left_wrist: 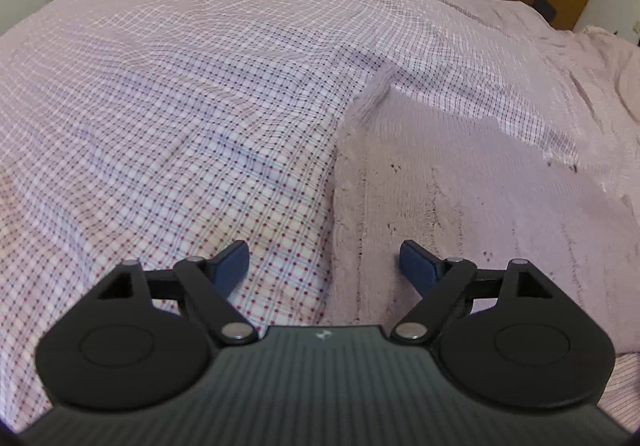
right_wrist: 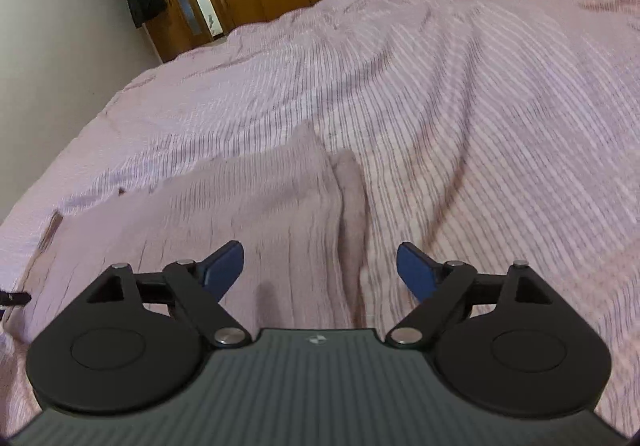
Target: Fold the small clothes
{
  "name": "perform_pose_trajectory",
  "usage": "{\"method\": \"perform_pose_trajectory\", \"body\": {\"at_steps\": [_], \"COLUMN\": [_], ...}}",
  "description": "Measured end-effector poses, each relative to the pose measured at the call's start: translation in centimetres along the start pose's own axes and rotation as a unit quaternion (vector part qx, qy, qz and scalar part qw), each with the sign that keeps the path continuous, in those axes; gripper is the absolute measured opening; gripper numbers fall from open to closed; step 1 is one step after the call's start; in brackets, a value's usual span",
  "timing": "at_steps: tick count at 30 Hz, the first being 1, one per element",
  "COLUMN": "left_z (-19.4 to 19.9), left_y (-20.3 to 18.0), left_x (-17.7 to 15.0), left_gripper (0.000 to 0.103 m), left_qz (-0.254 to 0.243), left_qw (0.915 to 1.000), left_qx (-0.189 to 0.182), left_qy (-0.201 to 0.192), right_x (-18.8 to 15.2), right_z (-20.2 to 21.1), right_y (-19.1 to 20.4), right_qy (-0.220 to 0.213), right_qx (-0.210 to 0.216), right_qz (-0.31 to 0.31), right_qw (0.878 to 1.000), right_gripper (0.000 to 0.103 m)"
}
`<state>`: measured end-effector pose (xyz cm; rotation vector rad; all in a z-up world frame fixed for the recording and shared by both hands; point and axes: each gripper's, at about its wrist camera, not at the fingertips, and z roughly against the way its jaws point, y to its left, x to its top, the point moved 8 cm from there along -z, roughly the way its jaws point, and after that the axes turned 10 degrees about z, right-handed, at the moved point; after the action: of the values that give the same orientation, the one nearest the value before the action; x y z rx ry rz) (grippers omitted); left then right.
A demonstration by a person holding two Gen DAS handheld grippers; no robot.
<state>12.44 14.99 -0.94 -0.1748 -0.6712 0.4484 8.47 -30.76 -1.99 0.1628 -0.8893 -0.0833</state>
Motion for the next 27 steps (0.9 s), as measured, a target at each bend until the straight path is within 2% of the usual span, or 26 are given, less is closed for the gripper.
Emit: {"method": "perform_pose_trajectory", "body": {"at_steps": [4, 8, 12, 19, 23, 27], "left_z": [0.1, -0.3, 0.1, -0.2, -0.1, -0.1], "left_y": [0.2, 0.3, 0.3, -0.2, -0.3, -0.3], "left_x": [0.1, 0.2, 0.1, -0.6, -0.6, -0.7], "left_gripper": [0.084, 0.084, 0.084, 0.084, 0.084, 0.084], "left_qz": [0.003, -0.003, -0.009, -0.044, -0.043, -0.034], "left_qw": [1.0, 0.9999, 0.9999, 0.999, 0.999, 0.9994], "left_qx": [-0.003, 0.0, -0.006, 0.01, 0.006, 0.002], "left_qy": [0.005, 0.012, 0.005, -0.002, -0.003, 0.001], "right_x": [-2.4, -2.9, -2.5, -1.5, -1.4, -2.8], "right_z": [-0.3, -1.6, -2.6, -2.3, -0.2, -0.2], "right_y": [-0.3, 0.4, 1.9, 2.3, 3.6, 4.7], "right_qy": [0.024, 0.02, 0.005, -0.035, -0.061, -0.034], "right_qx": [0.007, 0.032, 0.058, 0.064, 0.056, 0.066], "right_qz": [-0.021, -0.045, -0.068, -0.148, -0.12, -0.104], "right_qw": [0.999, 0.998, 0.996, 0.986, 0.989, 0.992], "right_gripper": [0.089, 0.09, 0.092, 0.092, 0.092, 0.092]}}
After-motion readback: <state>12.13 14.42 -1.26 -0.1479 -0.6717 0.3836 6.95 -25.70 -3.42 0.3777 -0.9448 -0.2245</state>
